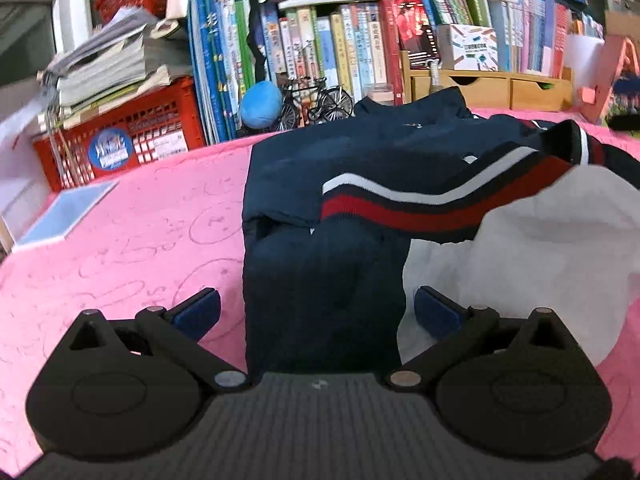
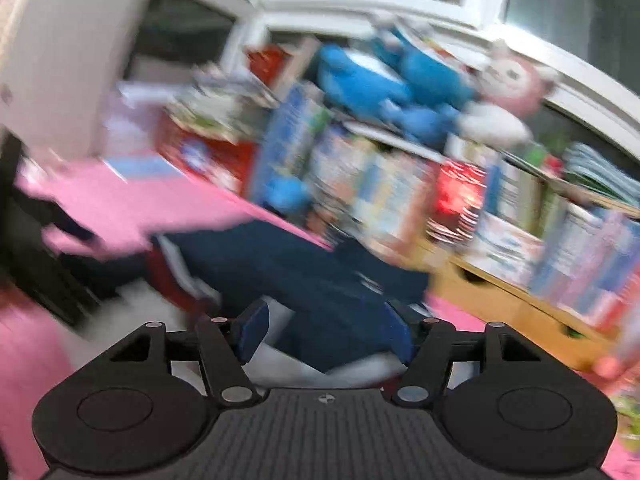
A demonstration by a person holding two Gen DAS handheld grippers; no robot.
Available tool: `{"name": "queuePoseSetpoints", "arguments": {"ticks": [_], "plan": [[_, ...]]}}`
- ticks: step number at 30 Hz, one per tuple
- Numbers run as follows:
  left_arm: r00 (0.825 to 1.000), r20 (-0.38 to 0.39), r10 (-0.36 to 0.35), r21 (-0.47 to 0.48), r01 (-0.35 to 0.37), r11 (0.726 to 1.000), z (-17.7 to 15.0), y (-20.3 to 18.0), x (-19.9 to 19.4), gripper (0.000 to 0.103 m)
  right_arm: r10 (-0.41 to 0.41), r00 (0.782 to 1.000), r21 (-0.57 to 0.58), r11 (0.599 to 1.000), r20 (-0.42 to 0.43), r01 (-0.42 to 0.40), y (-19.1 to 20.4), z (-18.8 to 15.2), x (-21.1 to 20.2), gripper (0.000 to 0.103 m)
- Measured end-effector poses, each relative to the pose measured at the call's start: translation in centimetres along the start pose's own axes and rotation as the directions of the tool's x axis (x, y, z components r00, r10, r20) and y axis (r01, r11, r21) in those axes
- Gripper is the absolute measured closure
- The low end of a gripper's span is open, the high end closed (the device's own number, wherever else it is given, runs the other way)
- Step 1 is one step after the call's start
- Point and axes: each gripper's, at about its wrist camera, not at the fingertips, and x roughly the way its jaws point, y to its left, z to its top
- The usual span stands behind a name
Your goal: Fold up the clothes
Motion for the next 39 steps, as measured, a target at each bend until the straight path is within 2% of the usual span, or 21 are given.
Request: {"name": "queuePoseSetpoints", "arguments": {"ticks": [3, 5, 7, 8, 9, 12, 14, 16, 17, 19, 21, 22, 24, 26, 28, 30, 31, 33, 35, 37, 39], "plan": [[0.999, -0.023, -0.03, -0.049, 0.029, 0.998, -0.1, 0.9, 0.3, 0.0, -0.012, 0.99, 0.007, 1.0, -0.138, 0.013, -2.1, -2.0, 2.8, 0.021], [0.998, -0.034, -0.046, -0.076, 0.043, 0.996, -0.1, 1.2, 0.4, 0.0, 0.031, 0.978, 0.039, 0.999, -0.207, -0.023, -2.4, -3.3, 4.6, 0.018], [0.998, -0.041, -0.054, -0.094, 0.049, 0.994, -0.1, 1.4, 0.5, 0.0, 0.066, 0.964, 0.12, 0.992, -0.258, -0.036, -2.4, -4.1, 6.2, 0.048], [0.998, -0.042, -0.054, -0.101, 0.049, 0.994, 0.0, 1.4, 0.5, 0.0, 0.068, 0.96, 0.163, 0.986, -0.27, -0.024, -2.4, -4.2, 6.4, 0.074], [0.998, -0.044, -0.054, -0.107, 0.049, 0.993, 0.0, 1.5, 0.5, 0.0, 0.058, 0.964, 0.199, 0.98, -0.261, -0.005, -2.5, -4.0, 6.2, 0.088], [0.998, -0.046, -0.049, -0.11, 0.044, 0.993, 0.0, 1.5, 0.4, 0.0, -0.076, 0.983, 0.225, 0.968, -0.166, 0.113, -3.3, -2.7, 3.6, 0.091], [0.997, -0.044, -0.061, -0.11, 0.056, 0.992, 0.0, 1.5, 0.4, 0.0, -0.15, 0.984, 0.288, 0.942, -0.097, 0.172, -5.1, -2.3, 1.4, 0.091], [0.996, -0.042, -0.08, -0.108, 0.075, 0.991, 0.1, 1.5, 0.4, 0.0, -0.186, 0.979, 0.359, 0.911, -0.087, 0.205, -7.1, -2.6, 0.3, 0.09], [0.996, -0.043, -0.079, -0.106, 0.074, 0.992, 0.1, 1.5, 0.4, 0.0, -0.187, 0.976, 0.39, 0.895, -0.111, 0.216, -7.9, -3.2, 0.5, 0.09], [0.996, -0.046, -0.073, -0.109, 0.068, 0.992, 0.1, 1.5, 0.5, 0.0, -0.16, 0.967, 0.44, 0.867, -0.198, 0.234, -9.2, -5.1, 1.7, 0.081], [0.997, -0.048, -0.068, -0.116, 0.062, 0.991, 0.1, 1.6, 0.5, 0.0, -0.134, 0.947, 0.459, 0.849, -0.291, 0.261, -10.0, -7.1, 3.1, 0.069], [0.996, -0.048, -0.07, -0.121, 0.063, 0.991, 0.1, 1.6, 0.5, 0.0, -0.136, 0.948, 0.463, 0.847, -0.288, 0.262, -10.1, -7.7, 2.9, 0.064], [0.996, -0.051, -0.071, -0.127, 0.064, 0.99, 0.2, 1.7, 0.5, 0.0, -0.152, 0.951, 0.462, 0.846, -0.269, 0.266, -10.2, -8.5, 2.4, 0.042], [0.996, -0.053, -0.071, -0.13, 0.064, 0.99, 0.2, 1.7, 0.5, 0.0, -0.215, 0.957, 0.403, 0.872, -0.196, 0.279, -9.3, -8.2, 0.9, 0.038], [0.997, -0.051, -0.064, -0.13, 0.057, 0.99, 0.2, 1.6, 0.5, 0.0, -0.218, 0.968, 0.315, 0.916, -0.128, 0.248, -8.1, -7.8, -0.7, 0.044], [0.997, -0.047, -0.056, -0.13, 0.05, 0.99, 0.2, 1.6, 0.4, 0.0, -0.139, 0.986, 0.218, 0.964, -0.087, 0.155, -6.2, -7.1, -1.5, 0.071], [0.998, -0.044, -0.053, -0.13, 0.047, 0.99, 0.2, 1.6, 0.4, 0.0, -0.077, 0.994, 0.178, 0.98, -0.078, 0.09, -4.7, -6.8, -1.6, 0.074], [0.998, -0.044, -0.051, -0.133, 0.045, 0.99, 0.2, 1.6, 0.4, 0.0, 0.05, 0.996, 0.137, 0.99, -0.077, -0.039, -2.2, -6.3, -1.3, 0.075], [0.998, -0.04, -0.047, -0.138, 0.041, 0.99, 0.2, 1.6, 0.3, 0.0, 0.158, 0.983, 0.104, 0.984, -0.092, -0.148, 0.3, -6.0, -0.3, 0.075], [0.999, -0.031, -0.038, -0.15, 0.033, 0.988, 0.2, 1.7, 0.0, 0.0, 0.153, 0.978, 0.035, 0.988, -0.139, -0.15, 3.2, -5.9, 2.1, 0.078], [0.997, -0.032, -0.064, -0.16, 0.058, 0.986, 0.5, 1.4, -1.1, 0.0, 0.134, 0.977, 0.064, 0.99, -0.164, -0.125, 3.9, -5.8, 4.2, 0.081]]}}
